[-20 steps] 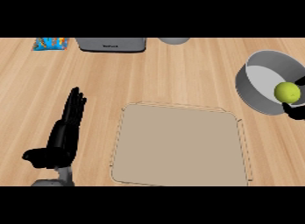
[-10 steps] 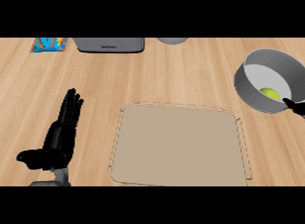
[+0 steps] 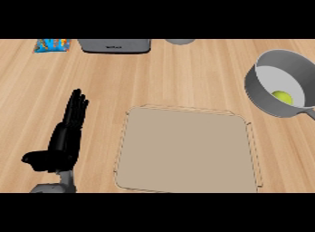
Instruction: Pick the pear from the tray and place it in the pot
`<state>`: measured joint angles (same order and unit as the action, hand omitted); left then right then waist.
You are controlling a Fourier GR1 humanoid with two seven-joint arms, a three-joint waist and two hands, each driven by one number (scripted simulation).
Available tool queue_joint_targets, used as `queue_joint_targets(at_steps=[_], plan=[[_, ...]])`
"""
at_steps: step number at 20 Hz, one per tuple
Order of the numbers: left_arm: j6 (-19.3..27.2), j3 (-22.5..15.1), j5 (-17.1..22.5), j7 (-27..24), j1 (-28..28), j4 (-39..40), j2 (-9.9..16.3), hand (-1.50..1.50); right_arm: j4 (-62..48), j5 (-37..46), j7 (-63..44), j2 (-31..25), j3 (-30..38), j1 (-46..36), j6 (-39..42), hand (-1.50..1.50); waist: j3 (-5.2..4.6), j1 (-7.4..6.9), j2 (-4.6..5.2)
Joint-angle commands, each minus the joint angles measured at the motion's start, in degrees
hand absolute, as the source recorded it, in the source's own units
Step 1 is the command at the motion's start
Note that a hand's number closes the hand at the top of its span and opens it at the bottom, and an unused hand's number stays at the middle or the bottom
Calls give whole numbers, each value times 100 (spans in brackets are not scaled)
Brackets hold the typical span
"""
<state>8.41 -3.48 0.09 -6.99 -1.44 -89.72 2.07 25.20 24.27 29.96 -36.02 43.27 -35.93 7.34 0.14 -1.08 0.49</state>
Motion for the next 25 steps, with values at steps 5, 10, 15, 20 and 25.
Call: queue_joint_targets(at_steps=[5, 10, 15, 20, 25], plan=[[-214, 174, 171, -394, 133, 223, 78, 0, -941, -473, 892, -817, 450, 140, 377, -150, 8, -50, 26], [34, -249, -161, 85, 115, -172, -118, 0, -1235, -547, 1087, -1226, 502, 259, 662, -150, 17, -82, 27], [-39, -147, -58, -202, 64, 67, -144, 0, -1336, -591, 1550, -1407, 587, 625, 711, -150, 29, -90, 59], [-110, -28, -12, 2, 10, 20, 20, 0, -1553, -926, 1330, -1552, 911, 587, 685, -150, 30, -92, 49], [-120, 27, 77, 238, -107, -272, 65, 0, -1573, -1034, 1086, -1828, 1040, 509, 561, -150, 42, -174, 66]])
